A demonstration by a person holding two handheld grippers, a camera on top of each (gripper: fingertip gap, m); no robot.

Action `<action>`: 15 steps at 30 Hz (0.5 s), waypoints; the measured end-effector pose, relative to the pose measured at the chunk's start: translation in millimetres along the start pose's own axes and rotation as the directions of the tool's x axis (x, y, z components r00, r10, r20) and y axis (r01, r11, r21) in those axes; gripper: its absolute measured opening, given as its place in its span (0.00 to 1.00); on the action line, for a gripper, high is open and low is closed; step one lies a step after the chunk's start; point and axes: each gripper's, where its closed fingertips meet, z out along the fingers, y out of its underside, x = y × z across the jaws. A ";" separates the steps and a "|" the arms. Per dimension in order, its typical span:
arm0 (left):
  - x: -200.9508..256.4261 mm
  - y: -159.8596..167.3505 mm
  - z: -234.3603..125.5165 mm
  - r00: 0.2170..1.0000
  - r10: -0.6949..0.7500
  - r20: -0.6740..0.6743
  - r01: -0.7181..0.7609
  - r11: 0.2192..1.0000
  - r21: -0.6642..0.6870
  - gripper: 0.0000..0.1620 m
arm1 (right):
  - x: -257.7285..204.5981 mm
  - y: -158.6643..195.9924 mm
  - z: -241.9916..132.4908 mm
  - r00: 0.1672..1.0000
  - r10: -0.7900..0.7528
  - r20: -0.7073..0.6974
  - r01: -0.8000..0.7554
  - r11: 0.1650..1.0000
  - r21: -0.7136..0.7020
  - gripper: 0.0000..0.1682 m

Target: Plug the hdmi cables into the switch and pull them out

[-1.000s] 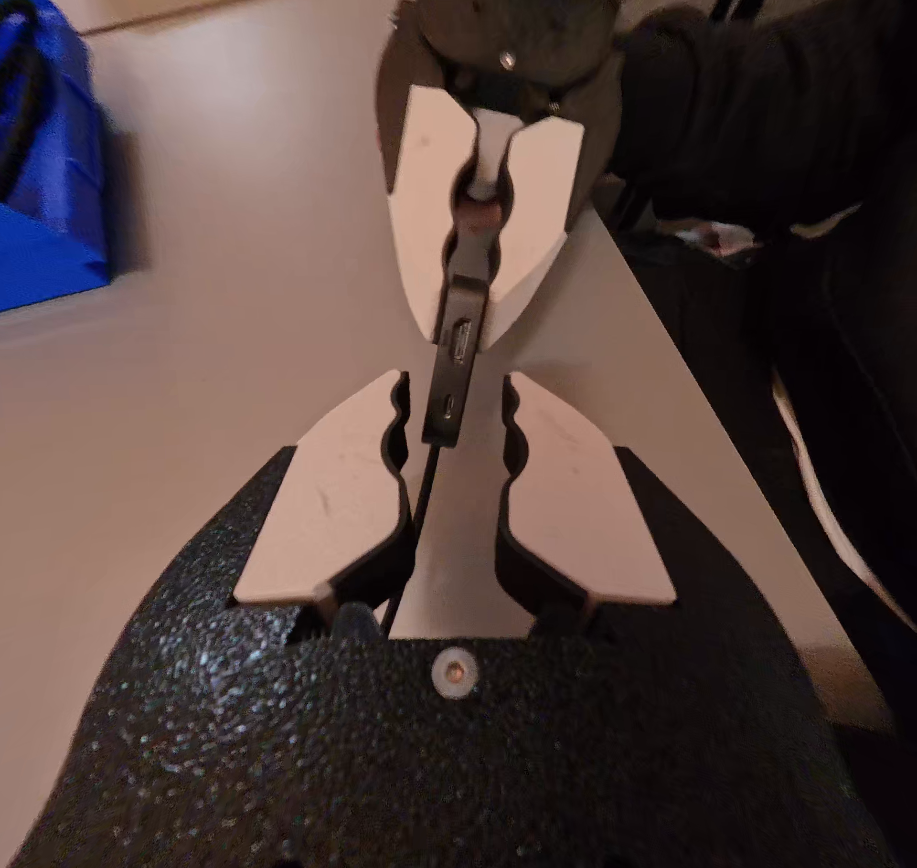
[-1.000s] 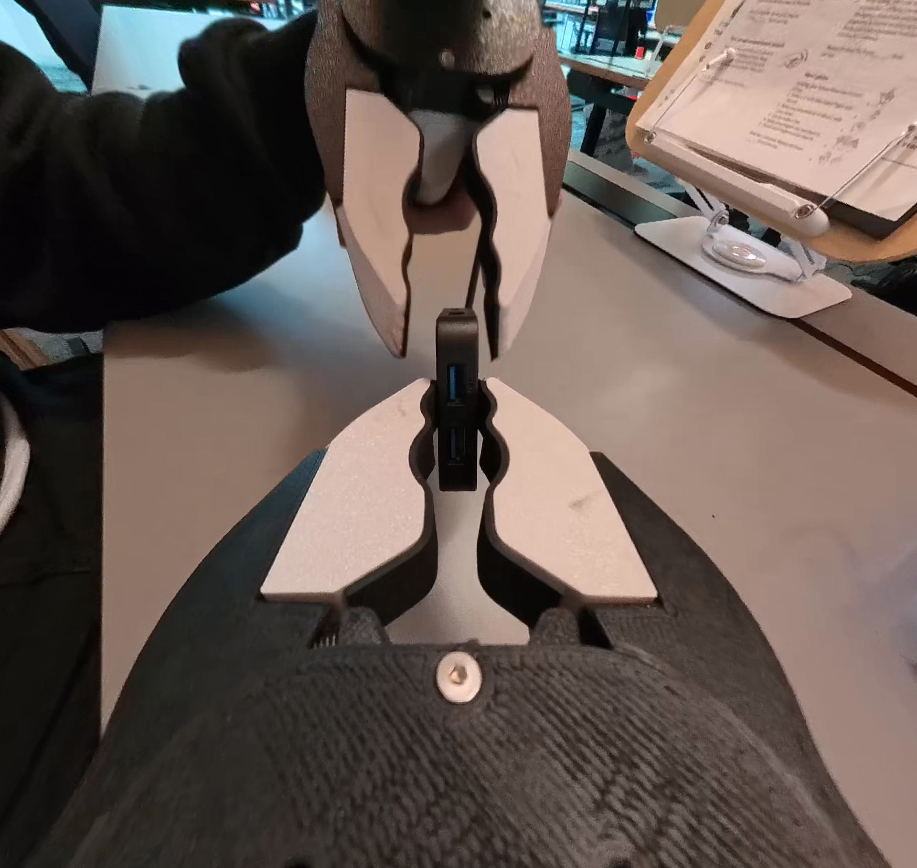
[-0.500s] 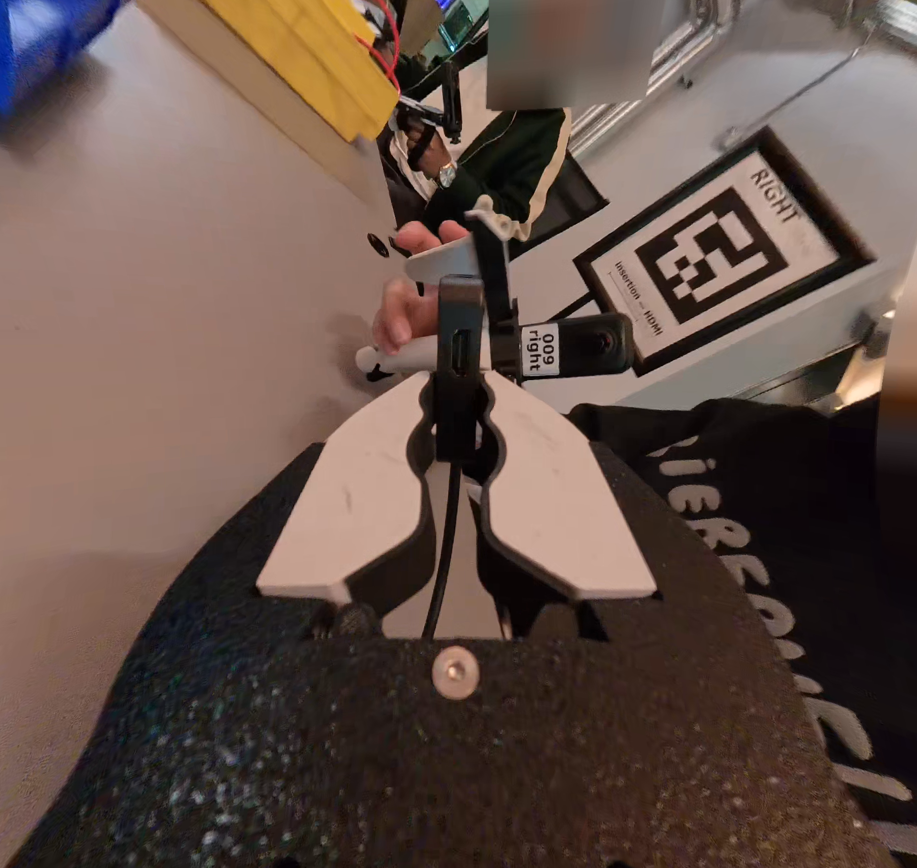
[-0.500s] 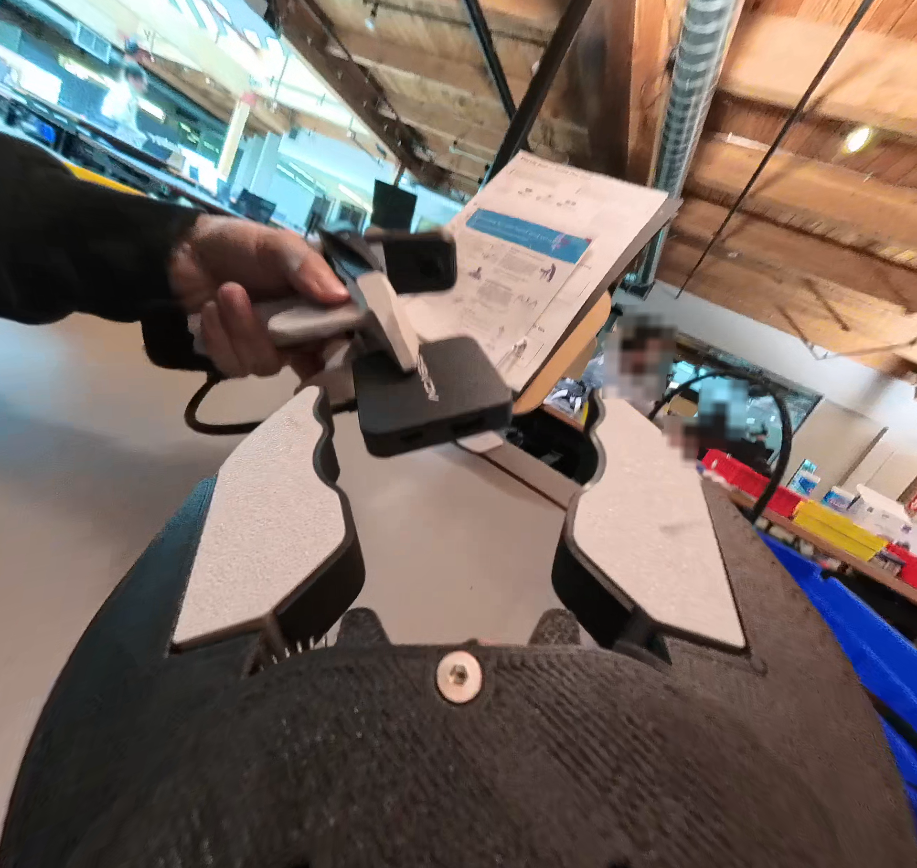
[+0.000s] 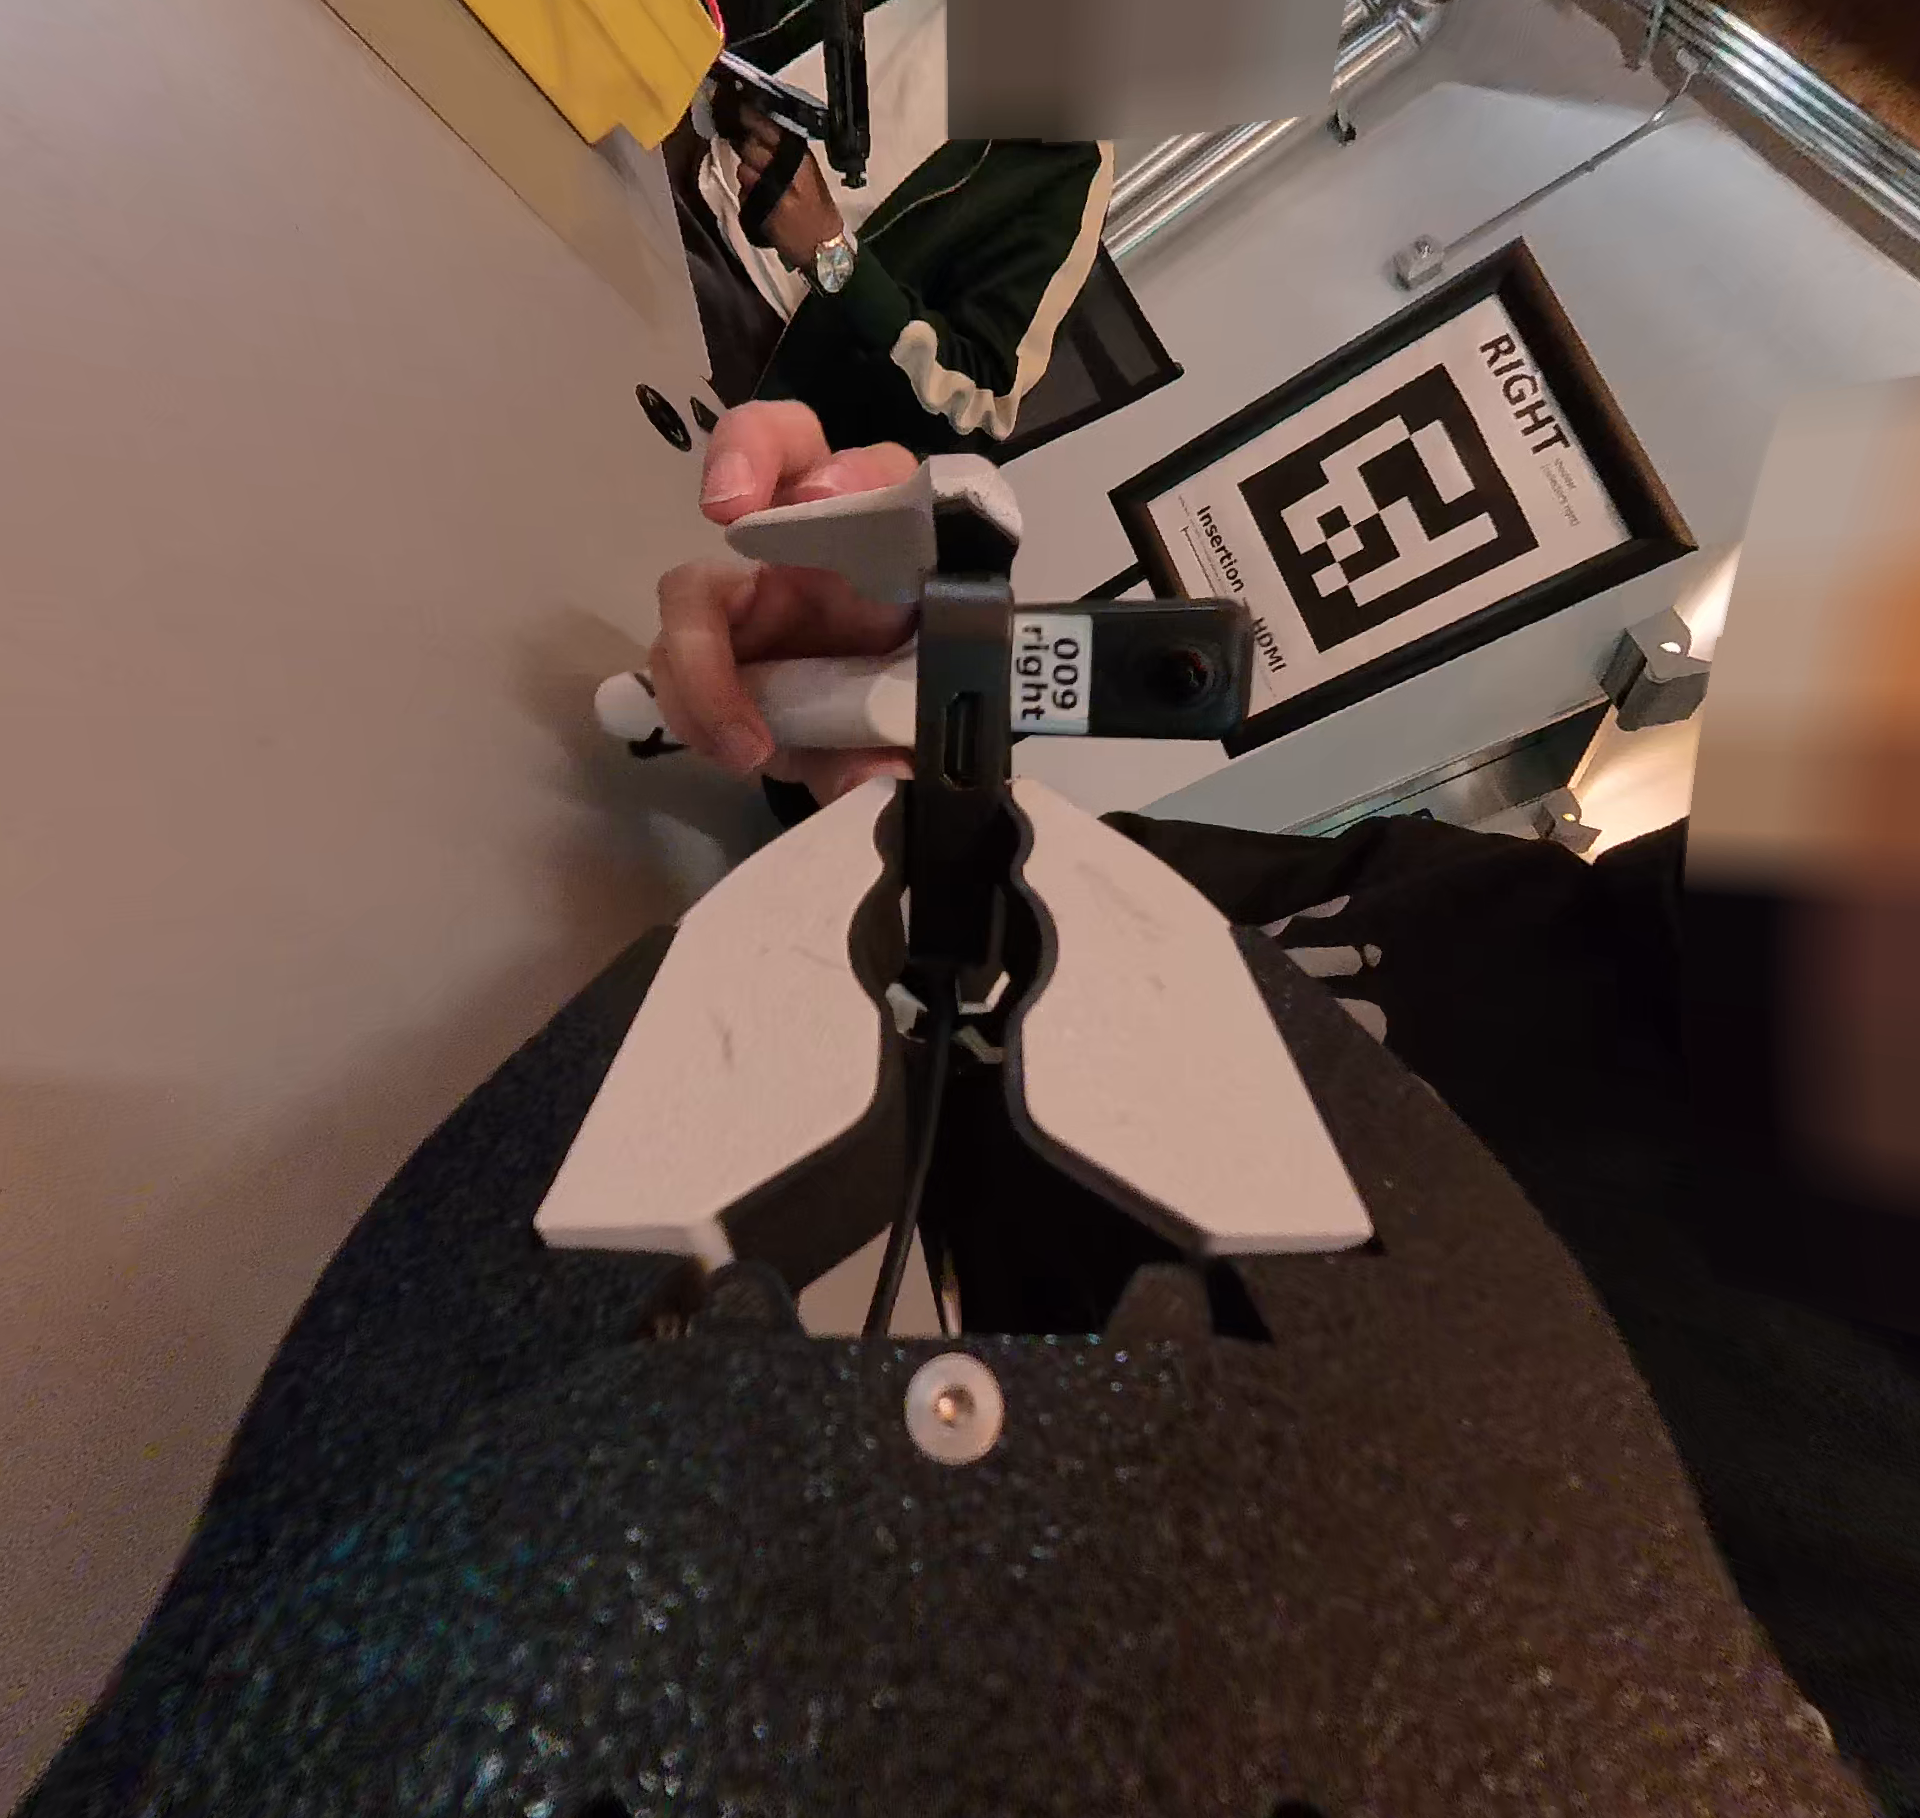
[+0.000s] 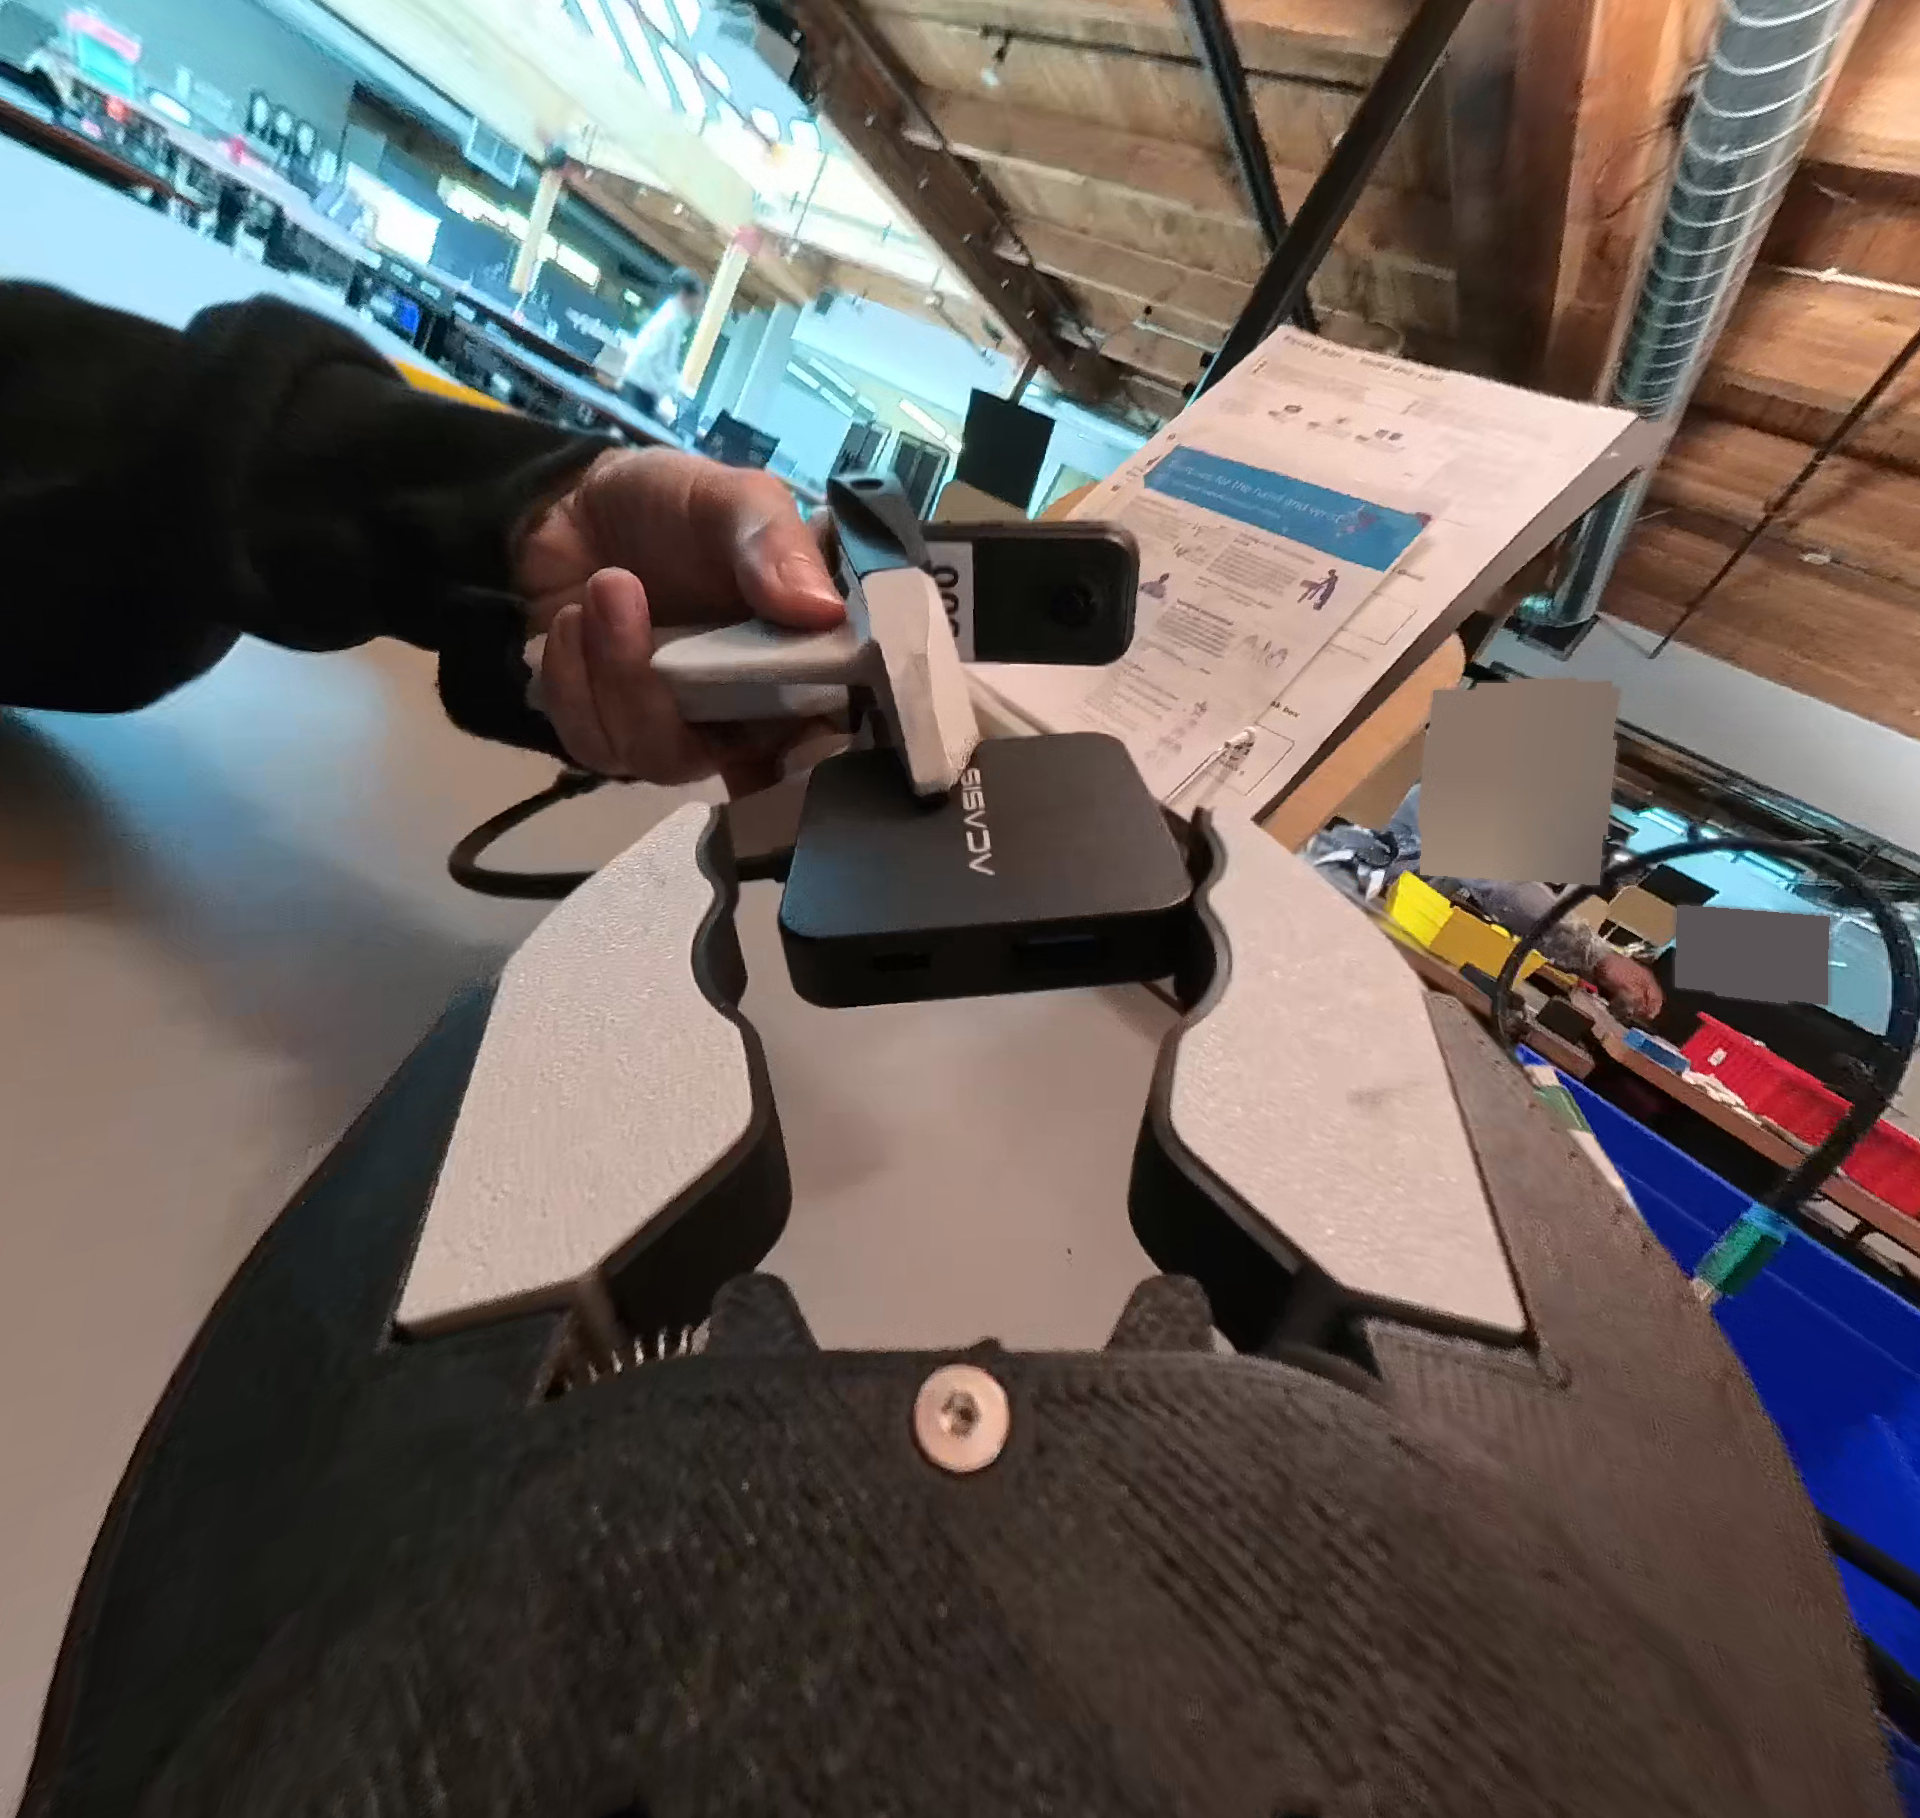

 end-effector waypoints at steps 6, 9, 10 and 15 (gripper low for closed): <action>-8.3 -7.2 -24.5 0.995 0.024 0.096 -0.028 0.999 0.034 0.09 | 11.2 13.2 -12.8 0.998 -0.068 0.017 0.070 0.991 -0.113 0.48; -4.8 -5.1 -19.8 0.997 0.027 0.077 -0.029 0.999 0.021 0.09 | 9.9 13.7 -7.6 0.998 -0.069 -0.006 0.068 0.993 -0.098 0.49; -3.4 -2.5 -14.7 0.998 0.027 0.063 -0.027 1.000 0.005 0.09 | 6.6 14.5 -4.7 0.998 -0.067 -0.003 0.066 0.993 -0.096 0.49; -12.7 3.3 -4.4 0.997 -0.005 0.074 0.006 1.000 -0.024 0.09 | -3.1 20.3 1.4 0.997 -0.075 -0.001 0.075 0.993 -0.091 0.46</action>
